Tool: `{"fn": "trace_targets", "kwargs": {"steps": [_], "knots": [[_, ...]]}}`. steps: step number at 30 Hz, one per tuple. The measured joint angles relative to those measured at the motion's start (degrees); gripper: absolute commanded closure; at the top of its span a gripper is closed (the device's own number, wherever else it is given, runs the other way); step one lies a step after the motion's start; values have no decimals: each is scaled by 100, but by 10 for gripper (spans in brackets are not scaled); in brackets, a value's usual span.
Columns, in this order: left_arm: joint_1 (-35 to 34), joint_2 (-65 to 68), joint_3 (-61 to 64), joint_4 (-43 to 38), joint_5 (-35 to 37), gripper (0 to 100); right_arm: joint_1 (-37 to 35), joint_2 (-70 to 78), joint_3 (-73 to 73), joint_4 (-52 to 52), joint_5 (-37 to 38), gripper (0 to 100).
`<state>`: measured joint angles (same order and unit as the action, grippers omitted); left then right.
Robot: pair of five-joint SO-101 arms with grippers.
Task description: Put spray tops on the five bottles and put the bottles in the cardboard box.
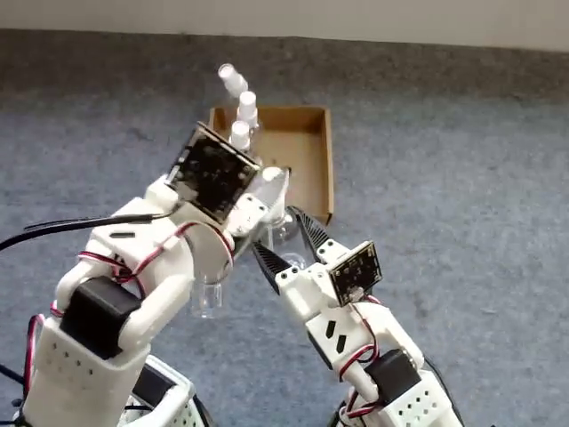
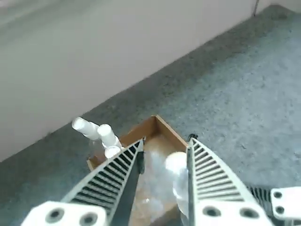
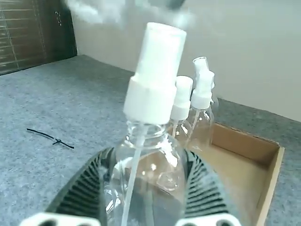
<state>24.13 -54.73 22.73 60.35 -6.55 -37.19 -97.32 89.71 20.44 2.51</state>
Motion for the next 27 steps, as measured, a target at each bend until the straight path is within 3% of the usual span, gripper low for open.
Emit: {"fn": "trace_targets", "kwargs": {"steps": [7,20,27], "knots": [[-26,-9,-299,-158,0,860,0,0,114,0,0,994],[-26,-9,1108,-360,-308,861,0,0,114,0,0,994],[-26,-9,1196,-360,-299,861,105,0,114,0,0,994]]}}
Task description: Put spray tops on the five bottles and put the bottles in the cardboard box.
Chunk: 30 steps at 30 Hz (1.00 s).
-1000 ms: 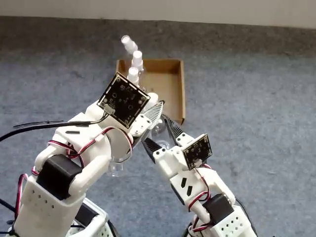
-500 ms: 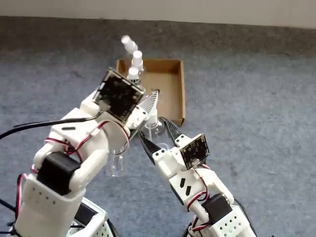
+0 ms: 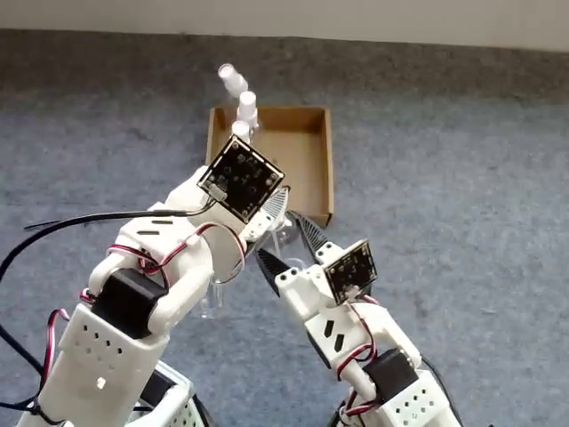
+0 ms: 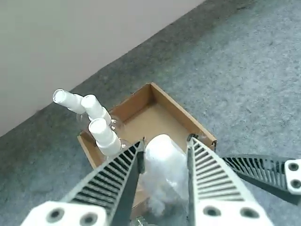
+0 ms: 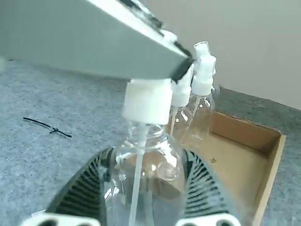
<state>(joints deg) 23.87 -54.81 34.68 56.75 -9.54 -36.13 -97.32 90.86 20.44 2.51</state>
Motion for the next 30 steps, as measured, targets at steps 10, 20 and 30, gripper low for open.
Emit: {"fn": "trace_targets", "kwargs": {"steps": [10,20,30], "knots": [[-44,0,-1064,255,-9,861,229,0,0,0,0,994],[-475,0,-870,255,-9,861,229,0,0,0,0,994],[-220,-44,-211,246,-26,861,264,9,9,9,0,994]]}}
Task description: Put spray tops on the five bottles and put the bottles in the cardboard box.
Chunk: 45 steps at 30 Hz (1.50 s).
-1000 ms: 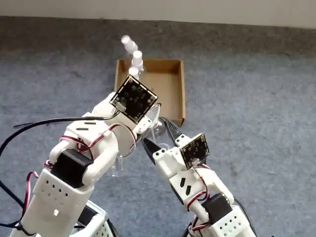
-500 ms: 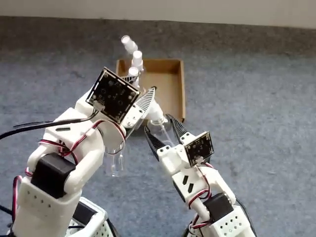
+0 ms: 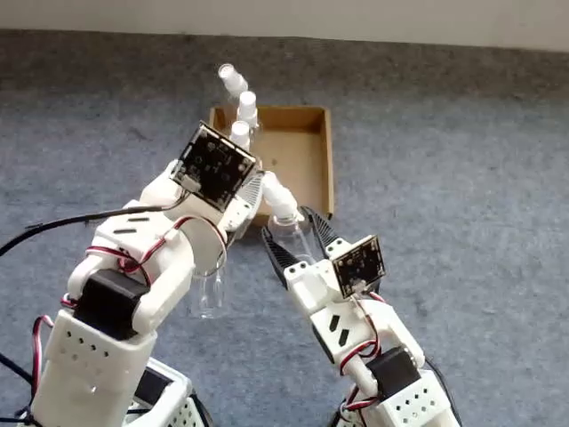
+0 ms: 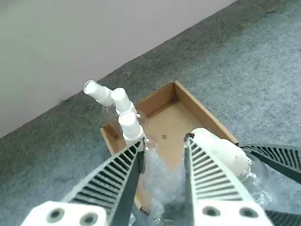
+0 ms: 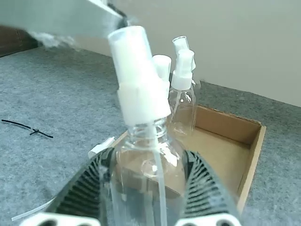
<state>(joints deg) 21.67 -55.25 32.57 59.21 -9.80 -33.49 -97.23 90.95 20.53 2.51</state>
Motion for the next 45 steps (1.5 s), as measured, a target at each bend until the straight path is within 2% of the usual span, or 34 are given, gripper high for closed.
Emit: {"fn": "trace_targets", "kwargs": {"steps": [19,27,33,40,45], "knots": [[431,-26,325,-53,26,861,0,18,9,9,0,994],[440,-35,352,-53,-448,861,0,18,18,9,0,994],[308,62,-580,97,-484,861,-18,-9,0,-9,-9,994],[26,53,-1345,1134,-484,861,158,-9,0,-9,-9,994],[-62,53,-1354,1020,-484,861,167,-9,0,-9,-9,994]]}}
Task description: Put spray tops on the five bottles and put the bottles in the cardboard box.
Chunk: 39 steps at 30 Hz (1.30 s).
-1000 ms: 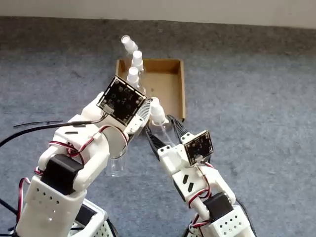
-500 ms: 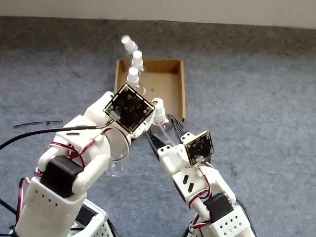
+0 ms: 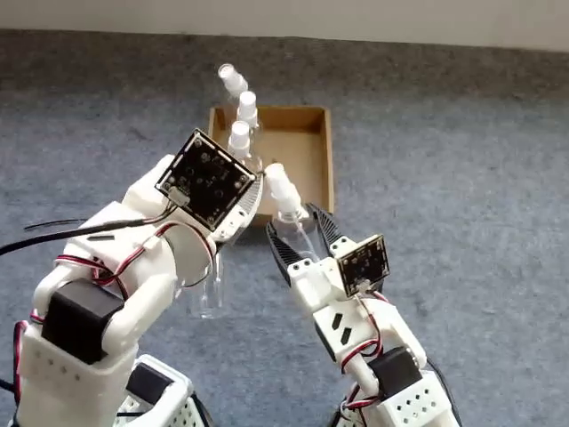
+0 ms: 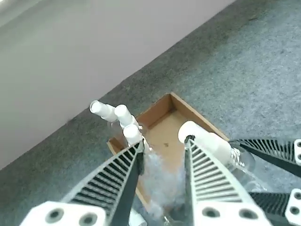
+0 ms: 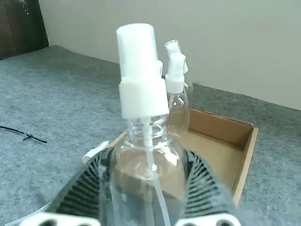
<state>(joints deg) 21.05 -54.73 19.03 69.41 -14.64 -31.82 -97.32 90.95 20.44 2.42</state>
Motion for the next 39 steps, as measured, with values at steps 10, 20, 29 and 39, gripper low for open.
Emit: {"fn": "trace_targets", "kwargs": {"steps": [10,20,29,39], "knots": [[97,1187,193,-818,-9,861,26,9,0,0,0,994],[712,1178,387,-888,-18,861,26,9,0,9,0,994],[633,1248,88,-791,-9,861,26,9,0,9,0,994],[554,1257,-1723,651,-9,861,237,9,-26,9,0,994]]}}
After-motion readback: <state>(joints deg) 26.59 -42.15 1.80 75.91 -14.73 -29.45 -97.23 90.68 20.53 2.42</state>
